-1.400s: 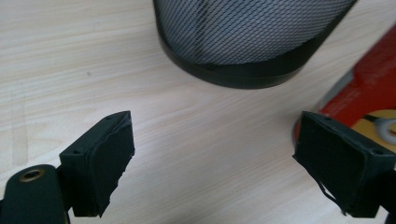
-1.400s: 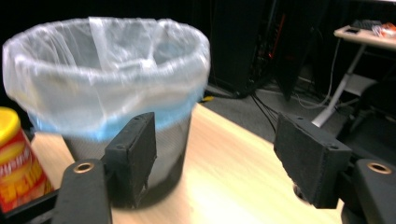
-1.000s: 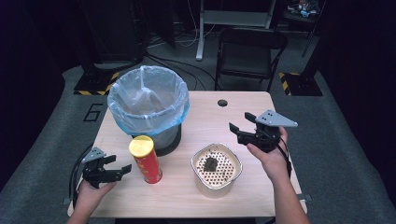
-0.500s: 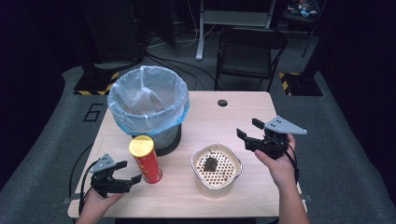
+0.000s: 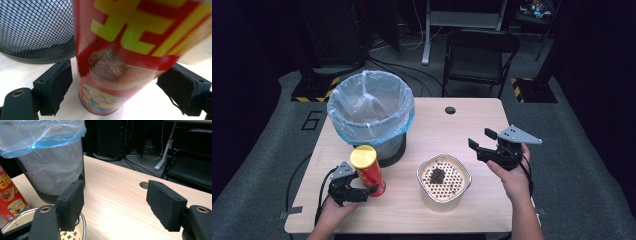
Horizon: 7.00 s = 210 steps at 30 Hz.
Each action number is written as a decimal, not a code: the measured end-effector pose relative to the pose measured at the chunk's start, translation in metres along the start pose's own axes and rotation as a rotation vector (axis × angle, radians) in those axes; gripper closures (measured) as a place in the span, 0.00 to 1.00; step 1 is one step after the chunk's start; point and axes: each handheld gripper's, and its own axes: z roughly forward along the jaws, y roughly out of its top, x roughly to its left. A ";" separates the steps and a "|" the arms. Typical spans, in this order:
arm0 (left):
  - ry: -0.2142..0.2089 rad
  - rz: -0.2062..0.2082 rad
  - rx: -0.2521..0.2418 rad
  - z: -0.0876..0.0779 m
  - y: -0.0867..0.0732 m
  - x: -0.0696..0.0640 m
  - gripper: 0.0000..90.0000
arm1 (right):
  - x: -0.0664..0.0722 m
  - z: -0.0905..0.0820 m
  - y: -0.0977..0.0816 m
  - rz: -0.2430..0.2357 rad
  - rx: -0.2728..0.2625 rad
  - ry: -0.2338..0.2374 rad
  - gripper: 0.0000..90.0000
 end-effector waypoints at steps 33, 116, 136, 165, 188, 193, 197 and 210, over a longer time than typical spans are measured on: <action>0.008 0.083 -0.026 -0.087 0.087 -0.028 0.26 | -0.008 -0.009 -0.008 0.018 0.018 -0.049 0.33; 0.230 -0.140 -0.040 -0.046 0.245 0.078 0.14 | -0.010 0.000 -0.020 -0.016 0.091 -0.084 0.33; 0.055 0.014 -0.037 -0.105 0.221 0.022 0.36 | -0.011 -0.002 -0.020 -0.011 0.090 -0.092 0.33; -0.008 0.048 -0.058 -0.100 0.091 0.001 0.39 | -0.016 0.000 -0.026 -0.010 0.117 -0.107 0.33; 0.160 -0.109 -0.075 -0.040 -0.016 0.056 0.35 | -0.021 0.005 -0.037 -0.036 0.151 -0.148 0.33; 0.171 -0.132 -0.033 -0.030 -0.028 0.061 0.35 | -0.022 0.007 -0.039 -0.030 0.156 -0.150 0.33; 0.170 -0.142 -0.022 -0.025 -0.034 0.065 0.33 | -0.023 0.008 -0.041 -0.032 0.157 -0.149 0.33; 0.244 -0.123 0.027 -0.018 -0.048 0.079 0.28 | -0.025 0.020 -0.053 -0.039 0.194 -0.173 0.33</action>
